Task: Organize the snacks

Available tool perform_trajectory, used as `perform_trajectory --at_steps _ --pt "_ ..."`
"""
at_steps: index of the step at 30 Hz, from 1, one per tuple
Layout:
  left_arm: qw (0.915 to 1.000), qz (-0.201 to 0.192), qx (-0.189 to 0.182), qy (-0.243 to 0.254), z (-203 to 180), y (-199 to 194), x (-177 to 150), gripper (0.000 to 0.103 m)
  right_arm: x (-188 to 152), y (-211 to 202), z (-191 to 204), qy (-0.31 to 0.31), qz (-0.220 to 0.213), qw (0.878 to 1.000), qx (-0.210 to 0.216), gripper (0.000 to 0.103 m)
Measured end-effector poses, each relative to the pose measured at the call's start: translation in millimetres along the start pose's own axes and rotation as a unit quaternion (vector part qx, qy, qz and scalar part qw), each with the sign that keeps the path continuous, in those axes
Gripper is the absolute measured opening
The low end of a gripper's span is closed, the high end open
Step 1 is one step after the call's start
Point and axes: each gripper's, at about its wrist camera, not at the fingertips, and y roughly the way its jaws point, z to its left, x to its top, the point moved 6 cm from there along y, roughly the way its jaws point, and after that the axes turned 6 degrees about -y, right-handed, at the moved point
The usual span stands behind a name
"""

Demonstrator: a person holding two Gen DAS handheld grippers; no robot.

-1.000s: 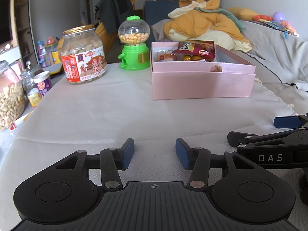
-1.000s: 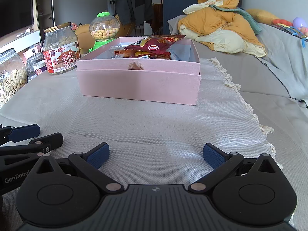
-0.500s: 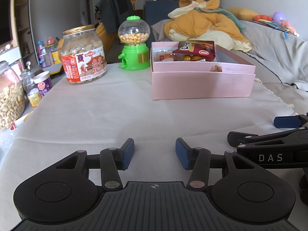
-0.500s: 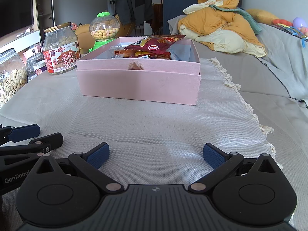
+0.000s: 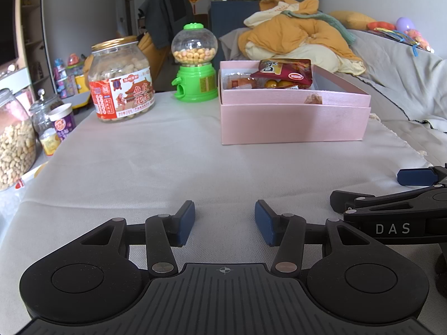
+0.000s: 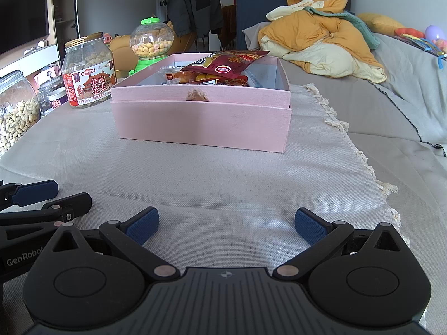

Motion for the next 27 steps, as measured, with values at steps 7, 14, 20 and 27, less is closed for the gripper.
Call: perform_trajectory --at_steps 7,14,20,27 --pt "1.0000 0.000 0.000 0.000 -0.2 0.0 0.0 0.054 0.0 0.0 0.0 0.000 0.000 1.000 0.000 0.103" --pt "1.0000 0.000 0.000 0.000 -0.3 -0.1 -0.1 0.054 0.0 0.2 0.0 0.000 0.000 1.000 0.000 0.103" --pt "1.0000 -0.002 0.001 0.005 -1.2 -0.9 0.6 0.052 -0.1 0.2 -0.1 0.000 0.000 1.000 0.000 0.103" --pt "0.9998 -0.004 -0.013 0.017 -6.3 -1.5 0.2 0.039 0.0 0.1 -0.1 0.000 0.000 1.000 0.000 0.103"
